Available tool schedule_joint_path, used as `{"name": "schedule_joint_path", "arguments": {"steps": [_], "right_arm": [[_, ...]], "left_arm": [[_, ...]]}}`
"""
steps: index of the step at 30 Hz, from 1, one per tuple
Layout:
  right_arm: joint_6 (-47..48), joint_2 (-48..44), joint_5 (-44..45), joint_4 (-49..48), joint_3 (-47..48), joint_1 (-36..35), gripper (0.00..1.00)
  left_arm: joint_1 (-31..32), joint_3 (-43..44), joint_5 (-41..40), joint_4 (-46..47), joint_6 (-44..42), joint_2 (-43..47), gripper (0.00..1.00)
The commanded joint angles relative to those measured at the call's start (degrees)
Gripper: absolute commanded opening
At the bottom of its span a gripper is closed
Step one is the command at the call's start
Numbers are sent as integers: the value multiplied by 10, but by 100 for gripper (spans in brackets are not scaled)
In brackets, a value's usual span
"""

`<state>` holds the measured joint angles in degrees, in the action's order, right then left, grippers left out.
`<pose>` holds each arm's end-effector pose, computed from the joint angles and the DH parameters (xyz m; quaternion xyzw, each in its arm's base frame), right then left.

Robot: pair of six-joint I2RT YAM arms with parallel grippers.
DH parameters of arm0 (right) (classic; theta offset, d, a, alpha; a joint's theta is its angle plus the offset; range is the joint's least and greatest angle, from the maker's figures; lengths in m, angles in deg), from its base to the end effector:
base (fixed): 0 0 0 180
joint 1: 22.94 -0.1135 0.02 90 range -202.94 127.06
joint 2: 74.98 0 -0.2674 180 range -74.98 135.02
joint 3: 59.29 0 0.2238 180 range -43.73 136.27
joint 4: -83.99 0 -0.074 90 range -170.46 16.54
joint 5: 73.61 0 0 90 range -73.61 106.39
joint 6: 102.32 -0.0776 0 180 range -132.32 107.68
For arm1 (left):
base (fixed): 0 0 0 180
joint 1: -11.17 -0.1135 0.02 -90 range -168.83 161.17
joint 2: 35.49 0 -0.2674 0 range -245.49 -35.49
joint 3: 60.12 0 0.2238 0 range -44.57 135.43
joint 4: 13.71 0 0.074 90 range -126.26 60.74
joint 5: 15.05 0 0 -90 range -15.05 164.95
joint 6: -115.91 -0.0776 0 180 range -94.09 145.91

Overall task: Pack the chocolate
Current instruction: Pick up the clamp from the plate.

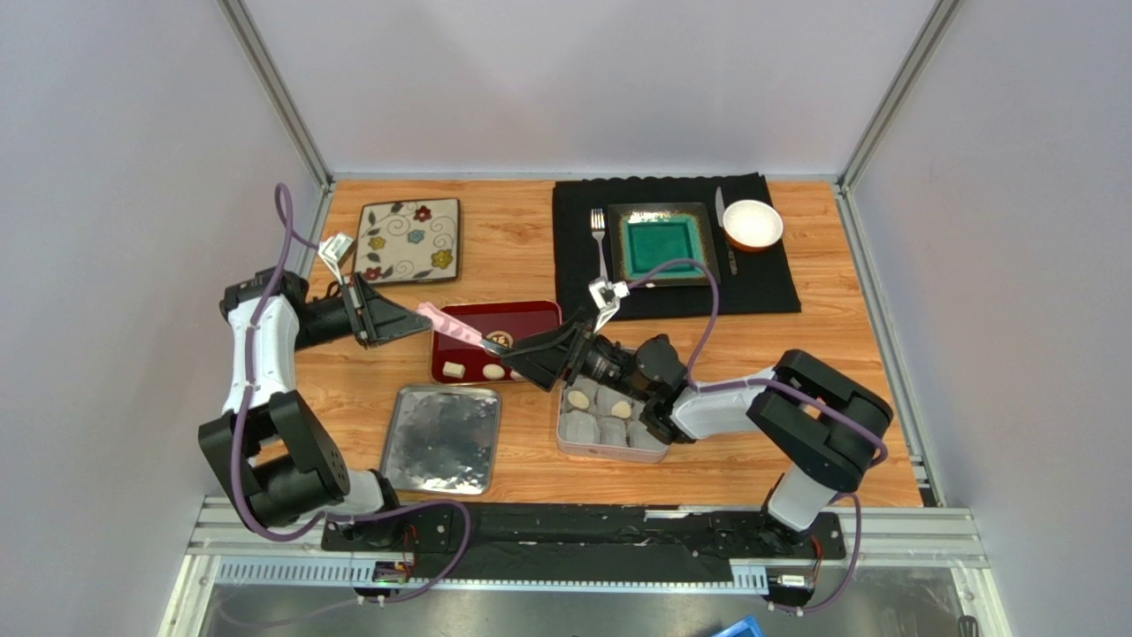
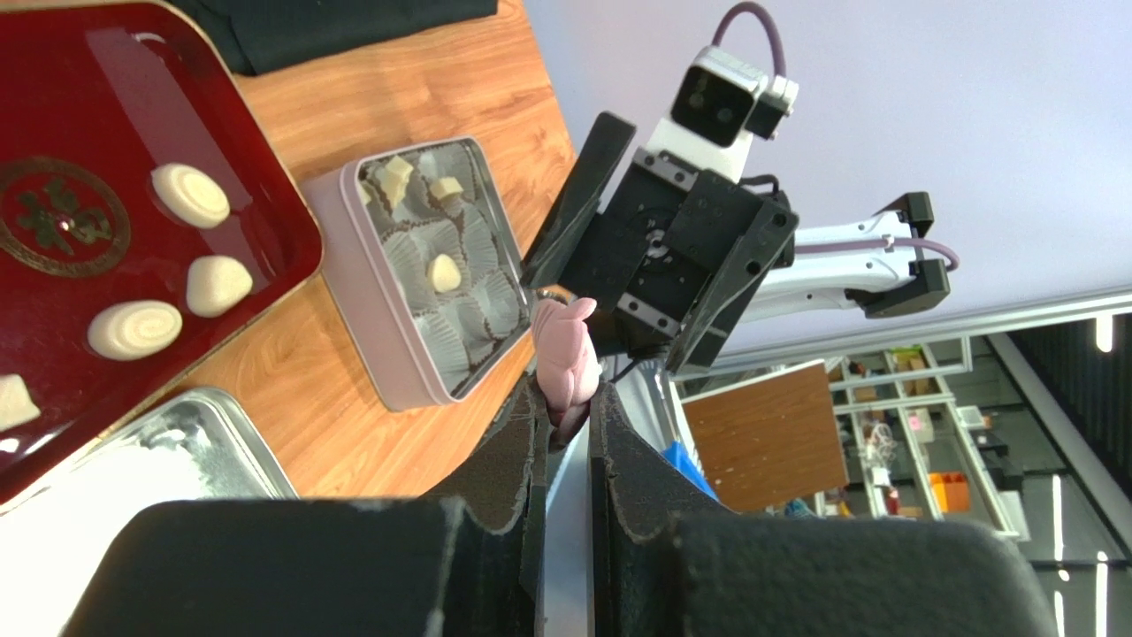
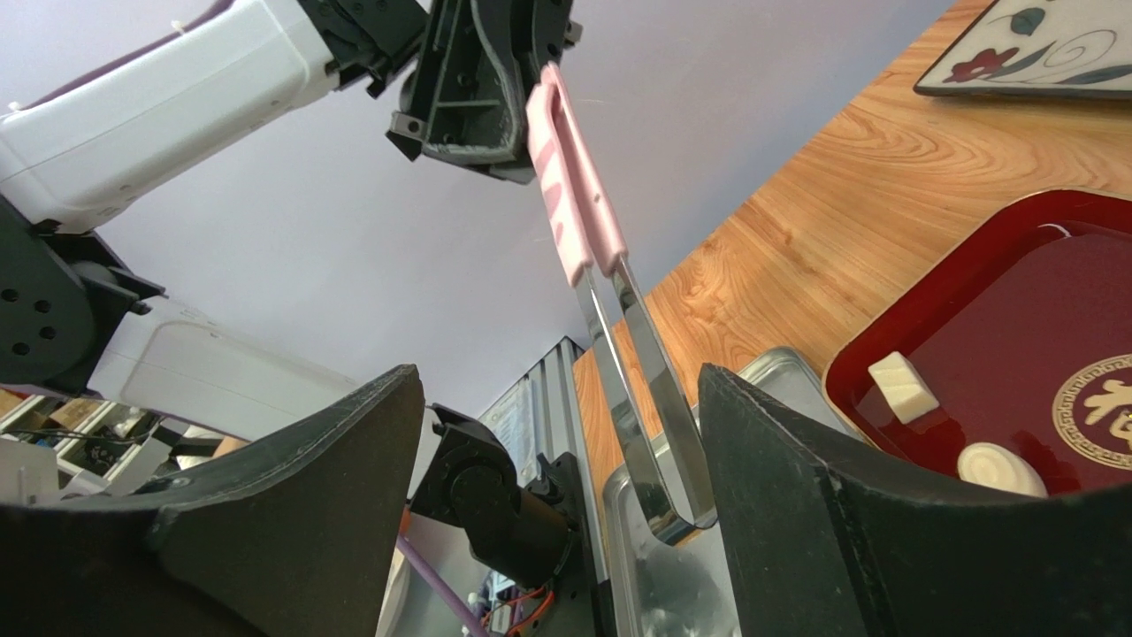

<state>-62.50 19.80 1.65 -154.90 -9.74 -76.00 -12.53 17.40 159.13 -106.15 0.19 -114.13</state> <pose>0.1914 0.2874 0.2563 -0.1162 0.6102 0.6604 0.4219 0.2013 0.0041 0.2896 -0.0077 0.7420 -0.6183 0.2591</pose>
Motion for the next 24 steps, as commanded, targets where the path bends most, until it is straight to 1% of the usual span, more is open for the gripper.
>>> {"name": "schedule_joint_path", "arguments": {"steps": [1, 3, 6, 9, 15, 18, 24], "right_arm": [[9, 36, 35, -118, 31, -15, 79], [8, 47, 52, -118, 33, -18, 79], [6, 61, 52, -119, 51, -25, 79], [4, 80, 61, -120, 82, -36, 79], [19, 122, 94, -120, 175, -60, 76], [4, 141, 112, -121, 207, -60, 75], [-29, 143, 131, -121, 213, -59, 71]], "left_arm": [[1, 74, 171, -85, 36, 6, 0], [1, 105, 171, -85, 52, 0, 0], [1, 139, 171, -85, 62, -8, 0], [1, 157, 172, -85, 69, -17, 0], [2, 147, 172, -85, 70, -15, 0], [1, 147, 171, -85, 72, -14, 0], [0, 132, 170, -86, 66, -15, 0]]}}
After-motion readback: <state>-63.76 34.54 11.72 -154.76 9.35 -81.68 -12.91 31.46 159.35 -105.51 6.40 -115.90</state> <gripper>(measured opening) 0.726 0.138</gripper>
